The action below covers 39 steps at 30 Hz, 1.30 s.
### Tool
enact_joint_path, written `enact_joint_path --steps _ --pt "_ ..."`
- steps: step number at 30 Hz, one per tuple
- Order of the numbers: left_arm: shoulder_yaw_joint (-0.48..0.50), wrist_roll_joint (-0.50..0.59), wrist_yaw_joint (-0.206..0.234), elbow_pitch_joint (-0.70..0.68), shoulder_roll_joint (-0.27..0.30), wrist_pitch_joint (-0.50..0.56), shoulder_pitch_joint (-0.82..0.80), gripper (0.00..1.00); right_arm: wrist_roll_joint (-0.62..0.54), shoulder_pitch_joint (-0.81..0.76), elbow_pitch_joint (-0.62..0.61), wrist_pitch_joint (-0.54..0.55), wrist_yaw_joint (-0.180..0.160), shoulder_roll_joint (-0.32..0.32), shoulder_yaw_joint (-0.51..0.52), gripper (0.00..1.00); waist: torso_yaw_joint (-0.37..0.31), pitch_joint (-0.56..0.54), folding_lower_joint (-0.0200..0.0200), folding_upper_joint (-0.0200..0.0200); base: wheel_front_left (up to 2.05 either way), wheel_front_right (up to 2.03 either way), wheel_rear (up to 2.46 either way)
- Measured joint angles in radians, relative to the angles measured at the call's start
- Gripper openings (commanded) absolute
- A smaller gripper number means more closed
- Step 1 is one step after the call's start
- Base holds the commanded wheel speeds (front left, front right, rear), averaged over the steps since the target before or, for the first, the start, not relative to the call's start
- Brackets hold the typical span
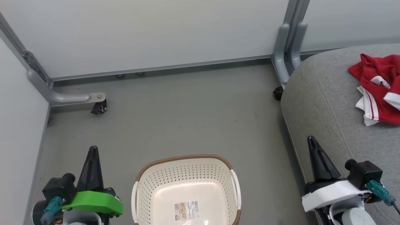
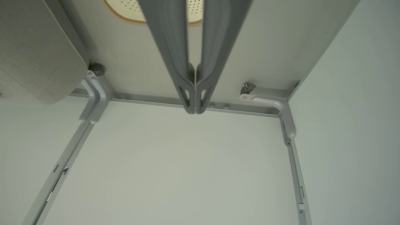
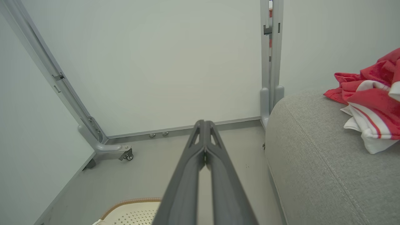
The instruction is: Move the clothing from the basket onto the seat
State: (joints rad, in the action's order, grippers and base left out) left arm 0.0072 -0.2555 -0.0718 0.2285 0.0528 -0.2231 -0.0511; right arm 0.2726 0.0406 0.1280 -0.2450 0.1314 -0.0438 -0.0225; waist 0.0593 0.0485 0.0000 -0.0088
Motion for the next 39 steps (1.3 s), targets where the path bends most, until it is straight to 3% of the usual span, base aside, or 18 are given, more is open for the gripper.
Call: enact_joint_path --steps 17,39 --pt "0.020 -0.304 -0.012 0.000 -0.001 0.072 -0.001 0.00 0.315 0.004 0.027 0.065 0.000 -0.014 0.009 0.00 -0.008 -0.006 0.0000 0.0000 0.00 0.00 0.00" --pt "0.045 -0.616 -0.025 0.003 -0.001 0.149 -0.007 0.00 0.633 0.018 0.052 0.136 0.000 -0.024 0.028 0.00 -0.019 -0.015 0.0000 0.0001 0.00 0.00 0.00"
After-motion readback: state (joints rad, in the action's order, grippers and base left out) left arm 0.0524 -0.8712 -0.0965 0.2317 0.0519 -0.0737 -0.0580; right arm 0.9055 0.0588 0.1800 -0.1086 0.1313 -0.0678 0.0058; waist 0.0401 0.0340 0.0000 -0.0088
